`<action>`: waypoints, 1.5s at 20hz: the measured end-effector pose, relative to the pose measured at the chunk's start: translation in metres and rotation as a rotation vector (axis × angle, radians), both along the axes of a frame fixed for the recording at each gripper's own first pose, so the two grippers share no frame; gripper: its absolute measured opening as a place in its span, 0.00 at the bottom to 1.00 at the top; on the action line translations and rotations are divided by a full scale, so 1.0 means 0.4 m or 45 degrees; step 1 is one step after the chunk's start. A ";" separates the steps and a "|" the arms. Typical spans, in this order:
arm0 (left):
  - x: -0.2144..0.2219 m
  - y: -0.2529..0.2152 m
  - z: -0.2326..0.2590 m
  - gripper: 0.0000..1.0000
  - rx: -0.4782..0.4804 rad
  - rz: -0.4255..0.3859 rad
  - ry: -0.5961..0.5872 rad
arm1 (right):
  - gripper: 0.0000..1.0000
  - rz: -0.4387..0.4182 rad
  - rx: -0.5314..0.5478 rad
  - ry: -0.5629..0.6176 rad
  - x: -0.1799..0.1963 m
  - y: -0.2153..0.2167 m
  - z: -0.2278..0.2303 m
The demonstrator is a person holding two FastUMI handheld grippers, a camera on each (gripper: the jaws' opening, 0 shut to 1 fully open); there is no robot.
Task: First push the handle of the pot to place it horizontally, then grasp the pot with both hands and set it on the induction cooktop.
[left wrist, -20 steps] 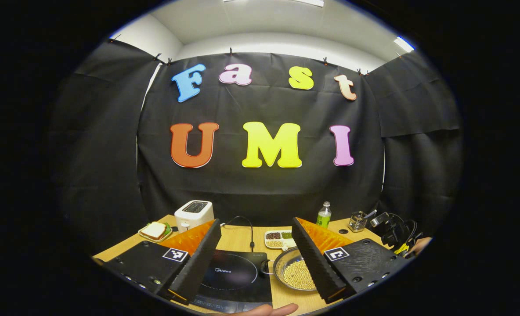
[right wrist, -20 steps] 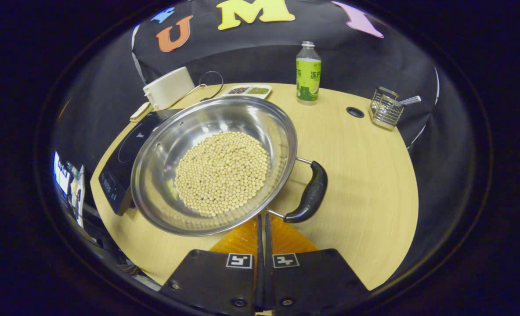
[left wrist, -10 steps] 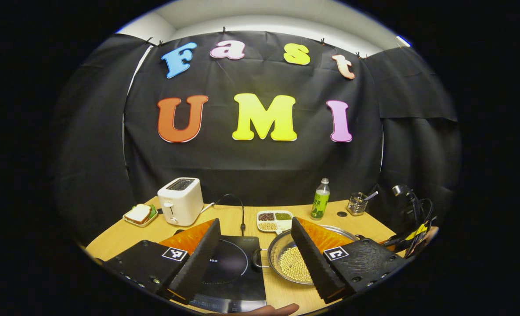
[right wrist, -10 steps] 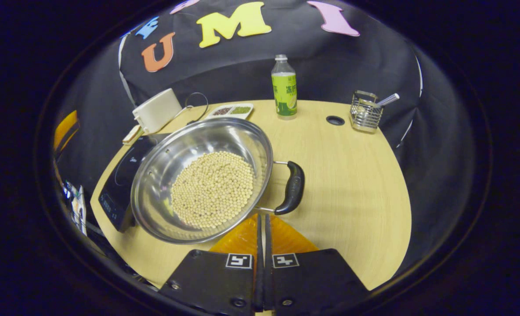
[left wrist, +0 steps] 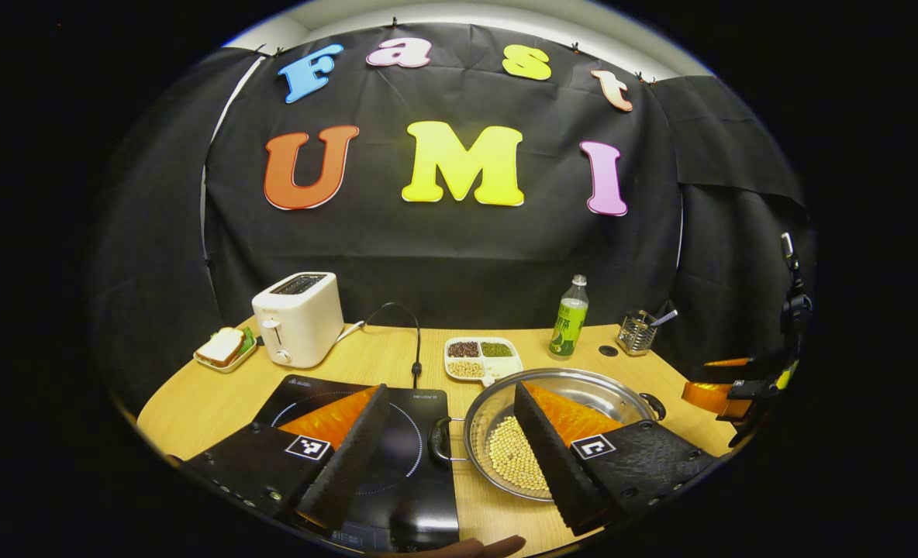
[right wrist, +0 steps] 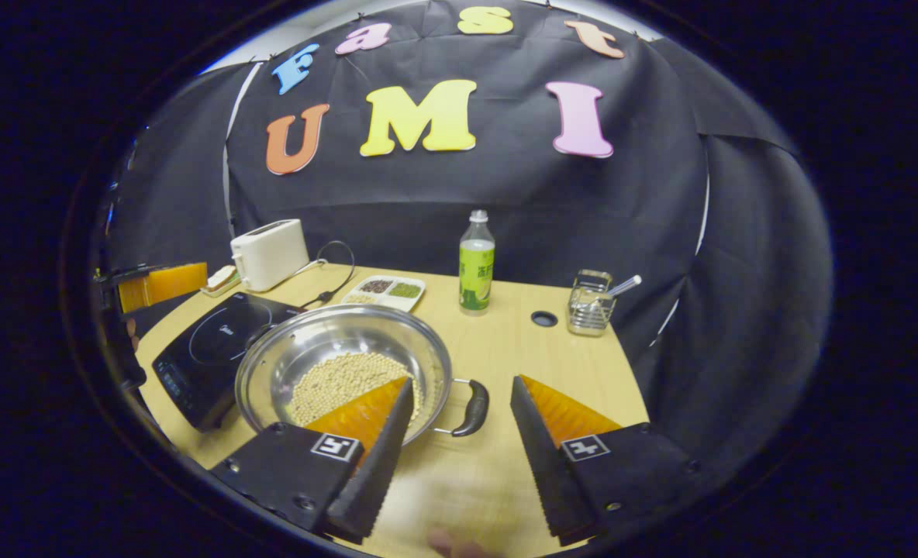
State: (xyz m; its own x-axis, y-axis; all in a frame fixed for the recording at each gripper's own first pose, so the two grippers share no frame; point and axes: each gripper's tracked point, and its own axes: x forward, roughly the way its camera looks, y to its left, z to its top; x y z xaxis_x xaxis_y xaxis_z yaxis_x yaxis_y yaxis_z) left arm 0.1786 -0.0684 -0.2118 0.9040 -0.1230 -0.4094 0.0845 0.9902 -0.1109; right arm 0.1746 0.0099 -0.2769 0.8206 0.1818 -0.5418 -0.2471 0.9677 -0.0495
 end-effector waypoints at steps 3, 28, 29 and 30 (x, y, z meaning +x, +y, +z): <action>0.007 -0.012 -0.041 0.96 0.002 -0.021 0.040 | 0.99 -0.004 0.020 0.009 -0.001 0.022 -0.001; 0.079 -0.032 -0.364 0.87 0.143 0.007 0.396 | 0.95 -0.161 0.010 0.234 0.125 0.028 -0.278; 0.080 -0.029 -0.366 0.87 0.165 0.018 0.393 | 0.91 -0.159 0.022 0.233 0.121 0.031 -0.278; 0.078 -0.027 -0.366 0.86 0.178 0.017 0.396 | 0.86 -0.153 0.024 0.232 0.118 0.033 -0.277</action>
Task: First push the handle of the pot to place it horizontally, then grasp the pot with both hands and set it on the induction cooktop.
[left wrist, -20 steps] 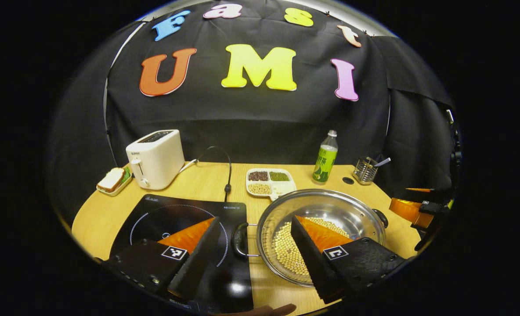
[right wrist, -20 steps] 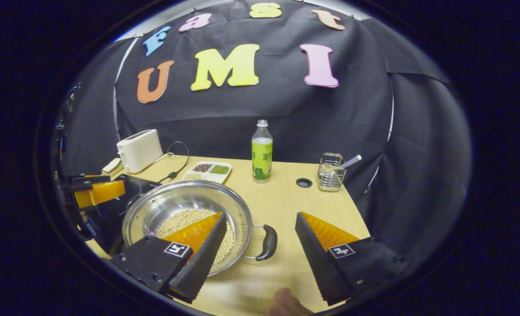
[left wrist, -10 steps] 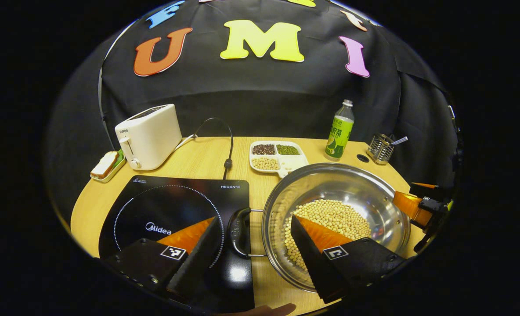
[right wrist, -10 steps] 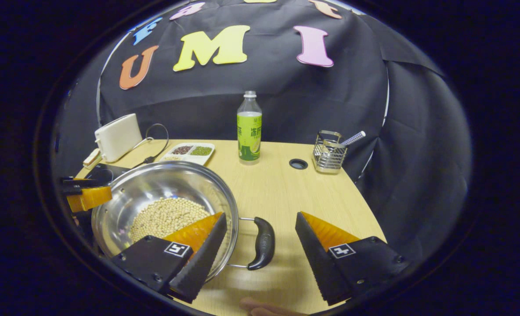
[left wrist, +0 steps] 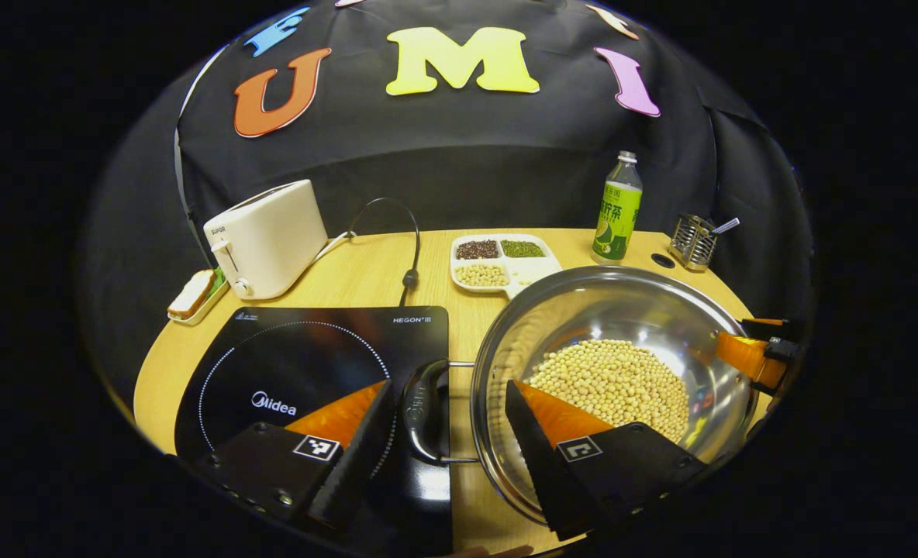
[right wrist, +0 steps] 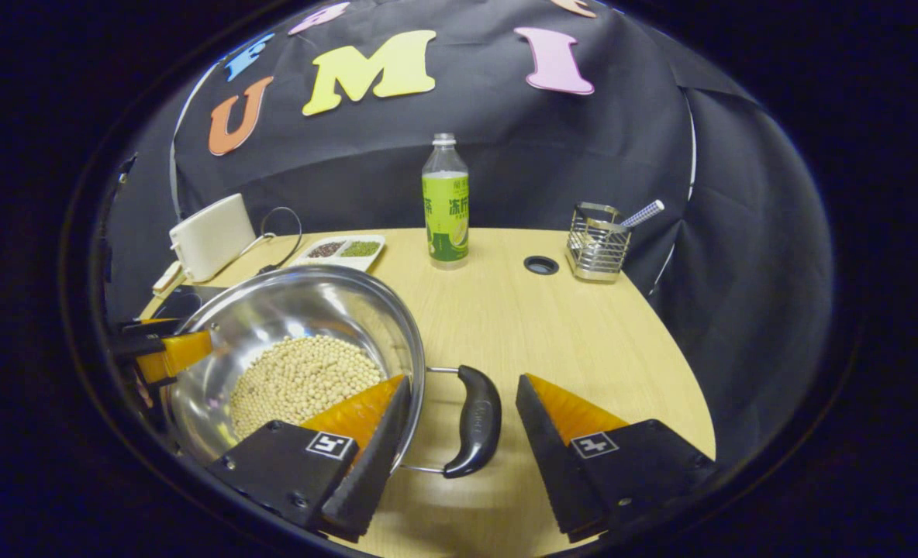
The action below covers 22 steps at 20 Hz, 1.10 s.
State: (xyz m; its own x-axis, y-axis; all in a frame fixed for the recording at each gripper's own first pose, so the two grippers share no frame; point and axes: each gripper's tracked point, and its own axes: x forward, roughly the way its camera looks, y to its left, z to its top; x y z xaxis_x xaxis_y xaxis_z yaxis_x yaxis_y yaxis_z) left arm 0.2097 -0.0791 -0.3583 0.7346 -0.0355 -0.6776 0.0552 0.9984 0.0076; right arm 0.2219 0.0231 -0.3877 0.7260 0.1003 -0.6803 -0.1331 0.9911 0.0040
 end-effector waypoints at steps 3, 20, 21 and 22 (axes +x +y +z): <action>-0.002 0.001 0.005 0.78 -0.005 -0.009 0.000 | 0.75 -0.001 -0.042 -0.019 -0.007 0.003 -0.002; -0.088 -0.007 0.101 0.57 -0.112 -0.019 -0.044 | 0.64 -0.116 -0.030 -0.067 -0.110 -0.020 0.106; -0.092 -0.004 0.117 0.58 -0.117 -0.023 -0.056 | 0.64 -0.114 -0.038 -0.076 -0.120 -0.017 0.123; -0.098 -0.001 0.129 0.58 -0.127 -0.024 -0.066 | 0.63 -0.112 -0.047 -0.090 -0.129 -0.017 0.143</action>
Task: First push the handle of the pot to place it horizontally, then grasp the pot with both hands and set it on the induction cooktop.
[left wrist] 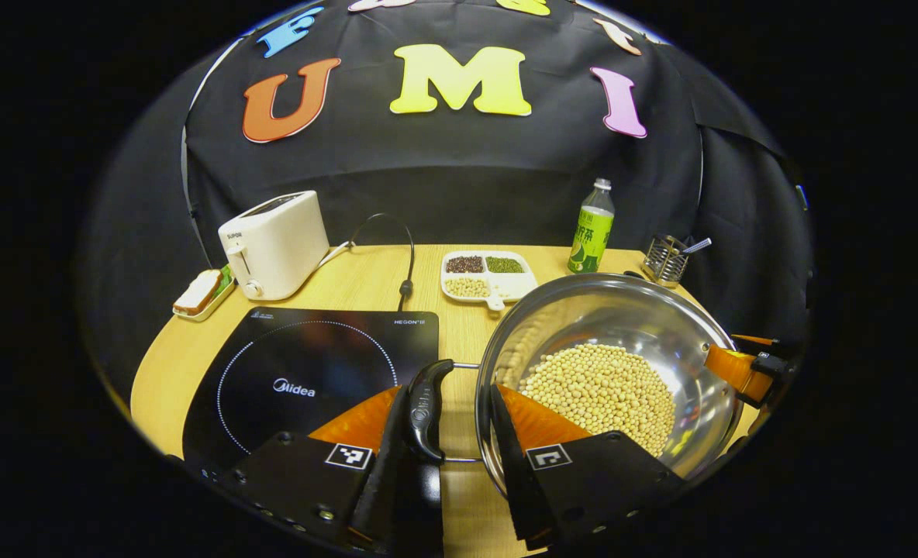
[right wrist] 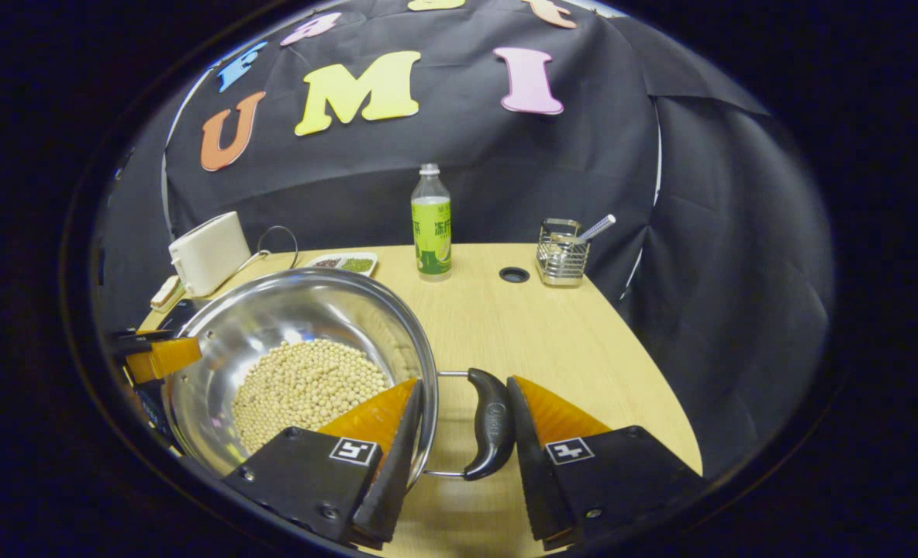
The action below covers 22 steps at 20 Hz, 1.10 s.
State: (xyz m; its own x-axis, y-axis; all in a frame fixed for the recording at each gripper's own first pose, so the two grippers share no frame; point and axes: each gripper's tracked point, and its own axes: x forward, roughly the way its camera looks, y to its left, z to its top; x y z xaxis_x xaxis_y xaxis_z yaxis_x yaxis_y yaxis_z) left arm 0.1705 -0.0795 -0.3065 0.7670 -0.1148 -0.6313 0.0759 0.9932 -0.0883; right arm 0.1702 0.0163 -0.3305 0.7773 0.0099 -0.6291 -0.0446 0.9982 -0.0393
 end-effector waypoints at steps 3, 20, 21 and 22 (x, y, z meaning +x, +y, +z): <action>-0.018 0.010 0.045 0.58 -0.019 -0.006 -0.034 | 0.65 -0.005 -0.016 -0.043 -0.018 0.009 0.061; -0.048 0.247 0.280 0.57 -0.040 0.074 -0.244 | 0.64 0.056 -0.002 -0.094 -0.061 0.237 0.281; -0.049 0.270 0.288 0.57 -0.036 0.090 -0.251 | 0.64 0.067 0.006 -0.088 -0.055 0.263 0.284; -0.050 0.295 0.294 0.57 -0.028 0.103 -0.257 | 0.64 0.079 0.013 -0.083 -0.050 0.292 0.286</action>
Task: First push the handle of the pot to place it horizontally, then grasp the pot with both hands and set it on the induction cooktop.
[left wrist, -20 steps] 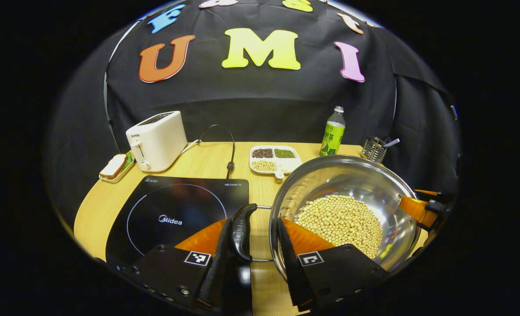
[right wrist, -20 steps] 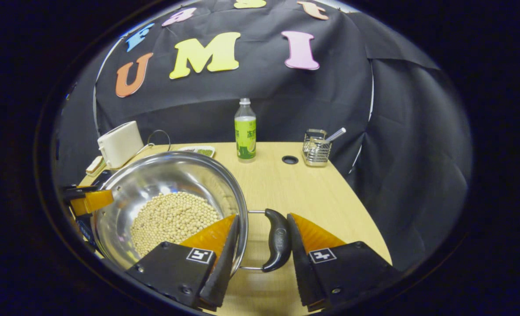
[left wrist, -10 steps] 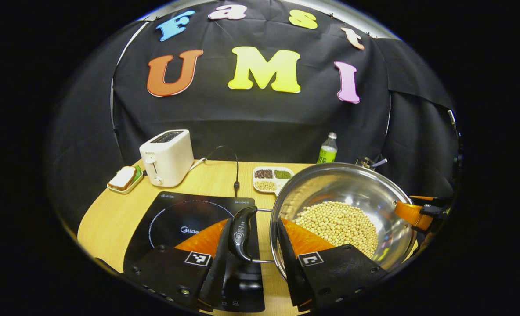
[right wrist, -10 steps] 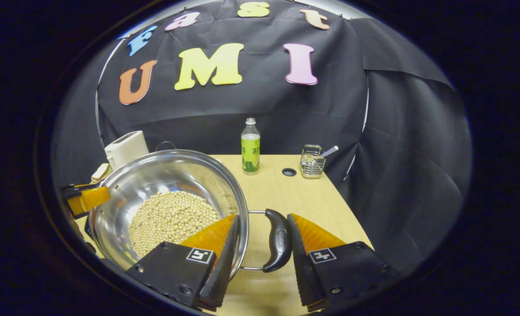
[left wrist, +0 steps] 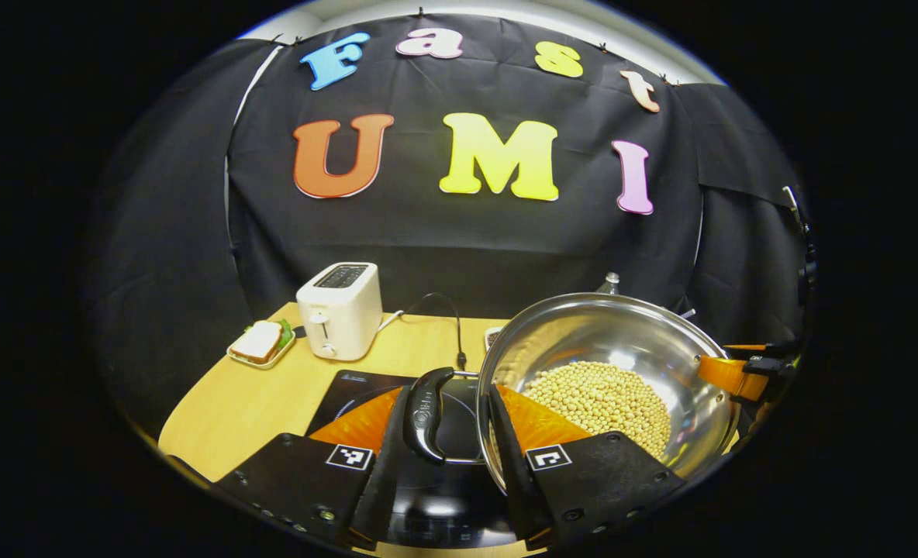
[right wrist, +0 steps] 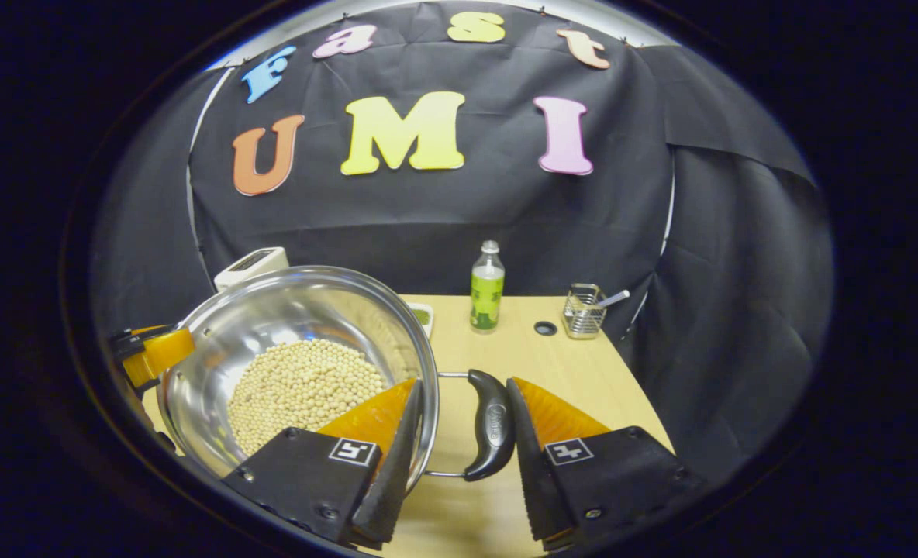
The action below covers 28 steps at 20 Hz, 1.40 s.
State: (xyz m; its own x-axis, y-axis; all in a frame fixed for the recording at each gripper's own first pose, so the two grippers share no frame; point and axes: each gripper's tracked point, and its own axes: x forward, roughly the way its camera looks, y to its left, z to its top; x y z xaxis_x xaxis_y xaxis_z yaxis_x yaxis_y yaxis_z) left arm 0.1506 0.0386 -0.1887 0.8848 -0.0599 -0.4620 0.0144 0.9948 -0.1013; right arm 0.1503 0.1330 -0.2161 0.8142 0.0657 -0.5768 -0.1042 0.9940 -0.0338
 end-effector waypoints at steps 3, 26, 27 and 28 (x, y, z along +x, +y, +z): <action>-0.004 0.082 0.011 0.57 0.007 0.059 -0.013 | 0.65 0.049 -0.005 -0.010 0.010 0.083 0.016; 0.092 0.423 -0.181 0.57 -0.093 0.387 0.114 | 0.65 0.236 -0.025 0.101 0.133 0.483 -0.190; 0.100 0.426 -0.193 0.57 -0.097 0.393 0.127 | 0.65 0.235 -0.026 0.117 0.139 0.485 -0.207; 0.106 0.426 -0.213 0.57 -0.100 0.392 0.144 | 0.64 0.234 -0.028 0.131 0.144 0.489 -0.223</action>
